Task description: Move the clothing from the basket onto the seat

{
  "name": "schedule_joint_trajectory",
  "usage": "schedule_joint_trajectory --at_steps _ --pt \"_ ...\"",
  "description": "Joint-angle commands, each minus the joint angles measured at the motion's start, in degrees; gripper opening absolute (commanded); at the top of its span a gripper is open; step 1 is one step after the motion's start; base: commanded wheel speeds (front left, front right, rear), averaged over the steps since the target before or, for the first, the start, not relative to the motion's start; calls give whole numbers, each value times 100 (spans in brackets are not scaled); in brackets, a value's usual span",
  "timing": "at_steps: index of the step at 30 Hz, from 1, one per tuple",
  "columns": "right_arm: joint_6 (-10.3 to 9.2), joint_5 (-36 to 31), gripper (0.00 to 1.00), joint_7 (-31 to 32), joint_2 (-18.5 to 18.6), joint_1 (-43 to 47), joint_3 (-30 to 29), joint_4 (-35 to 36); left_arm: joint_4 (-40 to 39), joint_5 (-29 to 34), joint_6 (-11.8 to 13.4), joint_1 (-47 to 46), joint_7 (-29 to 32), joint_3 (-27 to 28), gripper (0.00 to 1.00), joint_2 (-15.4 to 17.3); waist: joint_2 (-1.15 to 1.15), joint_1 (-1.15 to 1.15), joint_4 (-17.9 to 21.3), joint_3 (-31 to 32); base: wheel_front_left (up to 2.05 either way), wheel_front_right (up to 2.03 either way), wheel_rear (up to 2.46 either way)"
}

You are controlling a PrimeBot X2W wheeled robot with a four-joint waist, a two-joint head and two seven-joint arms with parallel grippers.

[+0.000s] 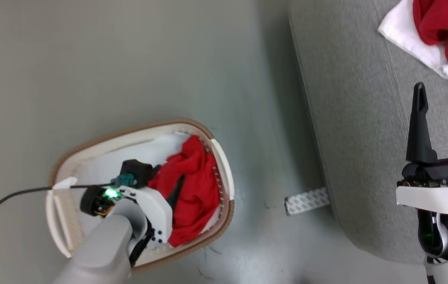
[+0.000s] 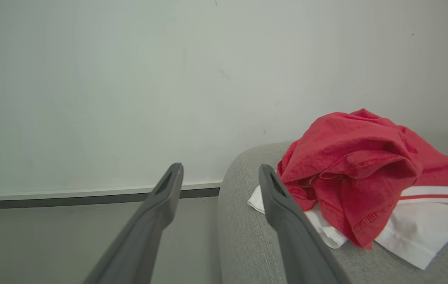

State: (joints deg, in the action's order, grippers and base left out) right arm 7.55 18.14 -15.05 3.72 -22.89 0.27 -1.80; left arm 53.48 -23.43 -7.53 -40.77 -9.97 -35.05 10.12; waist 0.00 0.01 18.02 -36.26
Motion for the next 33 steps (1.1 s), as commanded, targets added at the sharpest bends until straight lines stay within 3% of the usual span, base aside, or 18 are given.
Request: schedule_joint_trajectory --at_steps 1,10,20,21,22,24,33 --pt "-13 -3 100 -18 -14 -95 11 43 38 -73 12 -39 46 -44 100 68 0 -1 159 -211 0 0 0" --pt "-13 65 100 -18 -84 -226 93 60 134 -1312 12 -360 769 -923 100 365 0 -1 455 -681 0 0 0" --pt "-13 254 100 -18 -86 -375 344 -16 -40 -2081 12 -805 1405 -2178 100 800 0 -1 697 -1068 0 0 0" --pt "-13 257 100 -18 -86 -384 353 -13 -38 -2161 12 -848 1423 -2264 91 821 0 -1 713 -1087 0 0 0" --pt "-13 273 100 -18 -86 -394 355 -7 -40 -2254 12 -891 1438 -2350 47 832 0 -1 726 -1106 0 0 0" --pt "-13 298 100 -18 -87 -411 354 -11 -31 -2362 12 -961 1414 -2495 0 851 0 -1 740 -1129 0 0 0" --pt "-13 302 100 -18 -86 -411 315 -73 58 -2797 11 -1082 1120 -3129 0 855 0 -1 704 -1018 0 0 0"
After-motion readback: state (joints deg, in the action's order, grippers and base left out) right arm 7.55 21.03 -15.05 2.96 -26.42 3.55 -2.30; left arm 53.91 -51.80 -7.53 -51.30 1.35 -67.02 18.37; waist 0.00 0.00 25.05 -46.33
